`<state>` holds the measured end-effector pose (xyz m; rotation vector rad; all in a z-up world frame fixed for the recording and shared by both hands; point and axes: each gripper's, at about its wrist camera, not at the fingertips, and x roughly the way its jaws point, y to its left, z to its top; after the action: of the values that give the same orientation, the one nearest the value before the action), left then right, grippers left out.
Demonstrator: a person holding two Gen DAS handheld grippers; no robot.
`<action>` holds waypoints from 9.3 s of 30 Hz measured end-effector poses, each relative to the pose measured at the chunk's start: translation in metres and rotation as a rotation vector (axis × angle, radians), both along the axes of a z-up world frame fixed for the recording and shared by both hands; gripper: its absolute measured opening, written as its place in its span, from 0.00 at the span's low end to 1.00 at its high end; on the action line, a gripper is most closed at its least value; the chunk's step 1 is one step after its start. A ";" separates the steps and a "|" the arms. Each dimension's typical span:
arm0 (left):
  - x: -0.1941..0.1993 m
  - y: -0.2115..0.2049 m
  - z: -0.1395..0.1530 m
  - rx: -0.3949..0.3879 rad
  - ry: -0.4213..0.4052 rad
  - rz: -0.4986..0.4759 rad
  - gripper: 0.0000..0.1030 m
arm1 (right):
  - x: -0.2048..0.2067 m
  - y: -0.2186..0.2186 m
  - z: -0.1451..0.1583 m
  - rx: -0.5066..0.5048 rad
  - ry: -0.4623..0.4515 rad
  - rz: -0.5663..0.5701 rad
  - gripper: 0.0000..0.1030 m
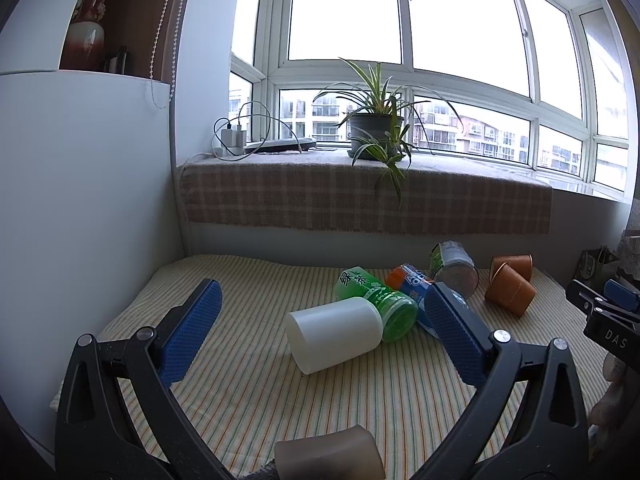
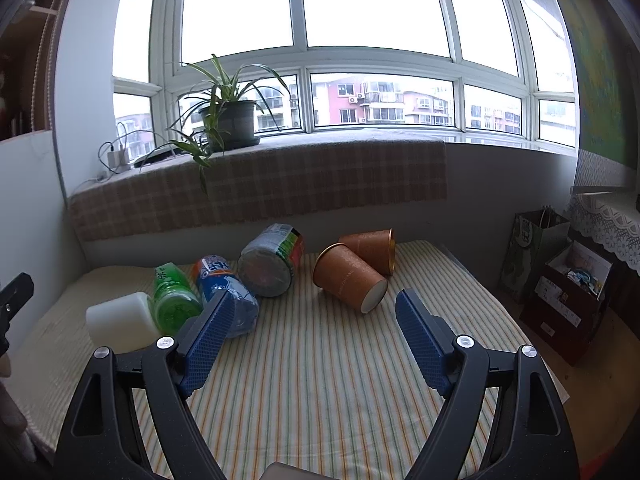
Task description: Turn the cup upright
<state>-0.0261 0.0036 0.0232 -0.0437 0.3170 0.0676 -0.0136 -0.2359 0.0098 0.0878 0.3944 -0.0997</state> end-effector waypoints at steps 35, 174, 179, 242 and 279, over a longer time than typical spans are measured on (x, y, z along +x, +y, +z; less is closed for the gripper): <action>0.008 0.003 -0.009 -0.001 0.027 -0.002 1.00 | 0.022 0.000 -0.007 0.018 0.053 0.021 0.81; 0.089 -0.007 -0.068 -0.644 0.688 -0.445 0.99 | 0.083 -0.040 -0.042 0.500 0.587 0.473 0.81; 0.114 -0.022 -0.084 -0.736 0.776 -0.448 0.99 | 0.046 -0.079 -0.050 0.565 0.548 0.383 0.81; 0.120 -0.098 -0.073 -0.389 0.637 -0.507 0.78 | 0.000 -0.129 -0.067 0.605 0.519 0.185 0.81; 0.110 -0.141 -0.068 -0.079 0.425 -0.598 0.79 | 0.004 -0.121 -0.071 0.572 0.521 0.179 0.81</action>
<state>0.0840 -0.1377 -0.0451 -0.0113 0.7459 -0.5360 -0.0096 -0.3567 -0.0617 0.5973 0.9421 0.1750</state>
